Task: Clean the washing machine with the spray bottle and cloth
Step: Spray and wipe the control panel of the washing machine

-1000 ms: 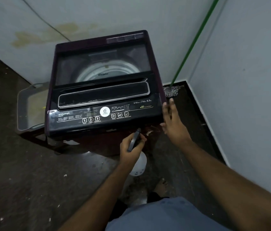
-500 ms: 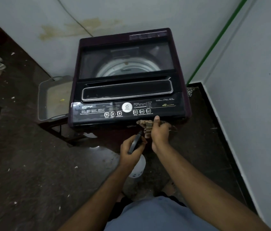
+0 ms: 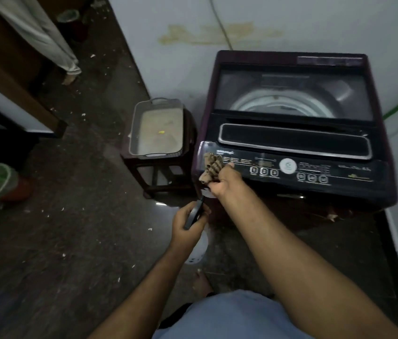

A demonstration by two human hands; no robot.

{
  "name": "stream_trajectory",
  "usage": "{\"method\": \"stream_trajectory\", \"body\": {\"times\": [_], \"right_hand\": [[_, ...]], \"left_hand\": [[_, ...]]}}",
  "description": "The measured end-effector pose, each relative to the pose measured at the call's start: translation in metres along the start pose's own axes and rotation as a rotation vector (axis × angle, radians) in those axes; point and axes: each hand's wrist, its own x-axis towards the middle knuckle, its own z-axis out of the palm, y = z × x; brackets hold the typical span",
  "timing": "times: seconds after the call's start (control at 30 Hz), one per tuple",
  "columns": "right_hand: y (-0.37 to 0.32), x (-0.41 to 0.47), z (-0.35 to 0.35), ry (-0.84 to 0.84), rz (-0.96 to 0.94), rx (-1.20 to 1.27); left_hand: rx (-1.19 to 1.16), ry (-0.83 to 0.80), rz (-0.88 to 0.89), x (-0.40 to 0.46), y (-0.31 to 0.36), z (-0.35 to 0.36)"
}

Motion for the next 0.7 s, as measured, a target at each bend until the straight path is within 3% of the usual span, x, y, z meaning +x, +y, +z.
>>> {"method": "stream_trajectory", "body": {"times": [0.2, 0.33, 0.53, 0.7], "right_hand": [[0.063, 0.009, 0.065, -0.097, 0.062, -0.089], [0.08, 0.019, 0.076, -0.191, 0.002, -0.287], [0.055, 0.007, 0.04, -0.36, 0.083, -0.5], [0.017, -0.027, -0.012, -0.373, 0.001, -0.527]], "left_hand": [[0.05, 0.105, -0.06, 0.003, -0.015, -0.066], [0.027, 0.135, -0.084, 0.004, -0.022, -0.082], [0.026, 0.133, -0.093, 0.014, -0.024, -0.068], [0.023, -0.01, -0.023, 0.024, -0.005, -0.024]]}}
